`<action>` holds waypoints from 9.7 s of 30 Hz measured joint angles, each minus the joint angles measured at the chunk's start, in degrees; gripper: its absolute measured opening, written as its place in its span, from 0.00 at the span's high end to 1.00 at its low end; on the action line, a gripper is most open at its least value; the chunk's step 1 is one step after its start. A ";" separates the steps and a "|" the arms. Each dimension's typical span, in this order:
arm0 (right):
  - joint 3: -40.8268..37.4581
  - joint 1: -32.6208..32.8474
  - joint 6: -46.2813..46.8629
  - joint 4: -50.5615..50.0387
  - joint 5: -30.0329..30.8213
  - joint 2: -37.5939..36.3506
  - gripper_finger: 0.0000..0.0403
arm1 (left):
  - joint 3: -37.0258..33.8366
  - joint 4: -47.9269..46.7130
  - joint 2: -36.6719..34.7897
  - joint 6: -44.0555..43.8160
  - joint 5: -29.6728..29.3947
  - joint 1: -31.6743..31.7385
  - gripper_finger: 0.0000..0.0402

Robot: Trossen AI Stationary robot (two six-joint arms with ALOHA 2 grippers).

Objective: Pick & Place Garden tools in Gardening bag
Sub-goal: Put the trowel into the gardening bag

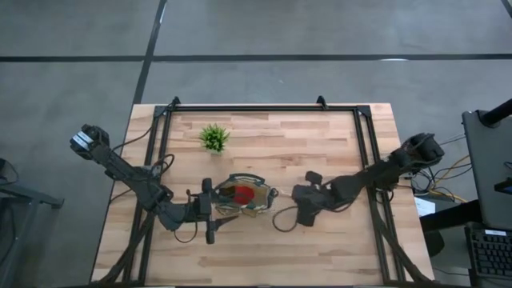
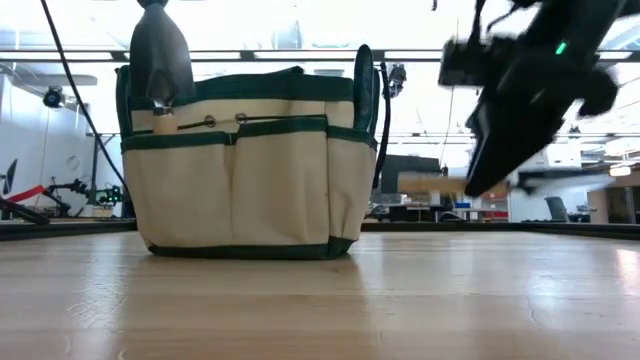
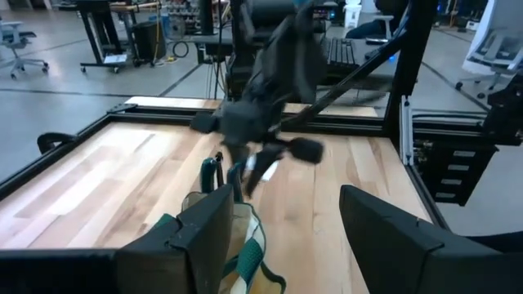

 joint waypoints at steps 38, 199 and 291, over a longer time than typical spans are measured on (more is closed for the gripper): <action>43.98 15.56 -17.71 -22.91 12.56 17.20 0.87 | 17.18 2.88 23.53 -4.01 10.82 3.40 0.43; 28.46 17.80 -10.63 -11.28 11.79 -5.83 0.98 | 11.82 22.18 23.58 29.51 -4.55 -1.16 0.79; 51.91 6.58 -32.69 -18.80 13.04 20.65 0.98 | -3.17 4.79 2.64 -1.35 -3.48 -2.97 0.76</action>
